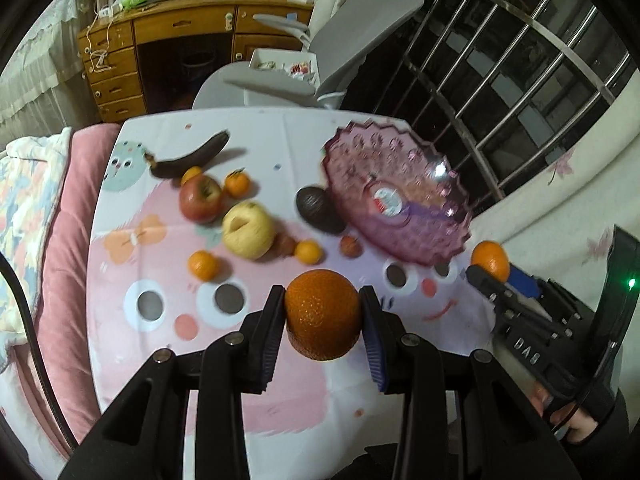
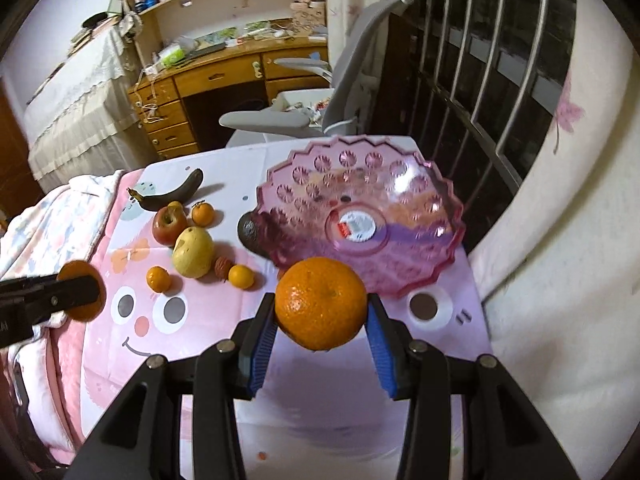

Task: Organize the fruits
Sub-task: 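Carry both oranges over the pink glass bowl and open both tools to drop them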

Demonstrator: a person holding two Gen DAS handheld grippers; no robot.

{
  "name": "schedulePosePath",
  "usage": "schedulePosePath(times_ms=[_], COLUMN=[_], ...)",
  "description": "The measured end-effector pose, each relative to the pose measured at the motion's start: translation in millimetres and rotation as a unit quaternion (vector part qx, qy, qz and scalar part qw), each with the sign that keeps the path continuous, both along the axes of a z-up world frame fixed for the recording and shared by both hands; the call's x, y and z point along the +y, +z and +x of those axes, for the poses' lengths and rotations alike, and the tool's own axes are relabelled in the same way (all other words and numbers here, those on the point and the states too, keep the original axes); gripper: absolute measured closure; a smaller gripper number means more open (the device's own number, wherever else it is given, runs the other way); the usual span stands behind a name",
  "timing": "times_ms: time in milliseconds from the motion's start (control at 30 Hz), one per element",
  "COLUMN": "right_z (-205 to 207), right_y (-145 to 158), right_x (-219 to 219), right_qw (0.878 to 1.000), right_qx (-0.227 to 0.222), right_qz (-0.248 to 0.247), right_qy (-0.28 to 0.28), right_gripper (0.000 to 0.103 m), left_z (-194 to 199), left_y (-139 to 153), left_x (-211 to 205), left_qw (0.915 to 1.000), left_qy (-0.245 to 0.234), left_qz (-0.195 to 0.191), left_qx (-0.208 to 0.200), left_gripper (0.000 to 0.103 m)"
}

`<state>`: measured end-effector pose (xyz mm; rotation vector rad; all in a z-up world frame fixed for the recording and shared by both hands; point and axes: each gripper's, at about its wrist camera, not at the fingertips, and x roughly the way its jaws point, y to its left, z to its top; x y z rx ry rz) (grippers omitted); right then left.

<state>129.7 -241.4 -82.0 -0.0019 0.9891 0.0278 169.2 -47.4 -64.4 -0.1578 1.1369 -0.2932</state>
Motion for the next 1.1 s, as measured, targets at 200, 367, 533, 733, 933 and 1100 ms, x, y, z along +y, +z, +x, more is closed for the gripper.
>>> schedulePosePath(times_ms=[200,367,533,733,933,1100], right_z=[21,41,64,91,106,113], right_y=[2,-1,-14,-42,-64,-77], right_x=[-32,-57,-79,-96,-100,-100], right_qw=[0.999,0.997,0.994,0.992,0.989,0.986], right_qx=[-0.003,-0.008,0.006,0.037,0.062,0.084], right_qz=[0.003,0.008,0.025,0.04,0.045,0.051], right_qy=[0.046,0.078,0.103,0.116,0.128,0.135], right_gripper=[0.059,0.059,0.059,0.059,0.059,0.058], left_z=[15,35,59,92,107,111], left_y=[10,10,-6,-44,-76,-89], left_x=[-40,-76,-108,-136,-149,-154], left_qw=[0.9995,0.9986,0.9984,0.9984,0.9976,0.9969], left_qy=[0.029,0.044,0.05,0.055,0.059,0.058], left_qz=[-0.004,-0.001,0.006,0.004,-0.001,0.0], left_qx=[-0.015,-0.028,-0.024,0.01,0.037,0.052], left_gripper=[0.068,0.068,0.068,0.068,0.067,0.067])
